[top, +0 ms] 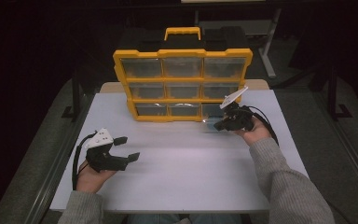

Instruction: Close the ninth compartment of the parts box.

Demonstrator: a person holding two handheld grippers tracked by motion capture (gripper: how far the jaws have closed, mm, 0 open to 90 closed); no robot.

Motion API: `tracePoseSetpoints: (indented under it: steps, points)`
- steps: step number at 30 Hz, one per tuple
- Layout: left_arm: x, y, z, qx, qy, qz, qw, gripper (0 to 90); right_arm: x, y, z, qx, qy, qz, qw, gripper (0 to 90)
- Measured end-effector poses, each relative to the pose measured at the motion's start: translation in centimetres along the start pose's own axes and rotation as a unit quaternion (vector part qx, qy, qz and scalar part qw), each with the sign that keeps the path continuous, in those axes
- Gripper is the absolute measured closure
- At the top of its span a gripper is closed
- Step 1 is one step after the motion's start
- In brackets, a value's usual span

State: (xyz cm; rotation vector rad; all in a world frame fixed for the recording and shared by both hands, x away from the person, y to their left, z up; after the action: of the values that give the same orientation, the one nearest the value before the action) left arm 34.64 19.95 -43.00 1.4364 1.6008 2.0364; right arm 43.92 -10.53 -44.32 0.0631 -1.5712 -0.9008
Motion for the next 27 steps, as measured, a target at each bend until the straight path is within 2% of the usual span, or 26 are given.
tracePoseSetpoints:
  steps: [27]
  points:
    - [0.1,0.0,0.1,0.002,0.002,-0.003,1.0000,21.3,0.1,0.7,-1.1,-0.008,-0.010,-0.002,0.9999,86.9]
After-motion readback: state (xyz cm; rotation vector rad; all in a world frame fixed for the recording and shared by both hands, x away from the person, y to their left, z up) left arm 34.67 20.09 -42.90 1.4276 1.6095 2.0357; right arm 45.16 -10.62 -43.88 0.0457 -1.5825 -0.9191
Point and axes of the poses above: each handheld gripper's, and its own axes: x roughly backward along the jaws, y roughly out of its top, z roughly to its left, the point moved 10 cm from there along -x, roughly forward along the jaws, and after that the axes turned 3 degrees about z, right-handed, at the moved point
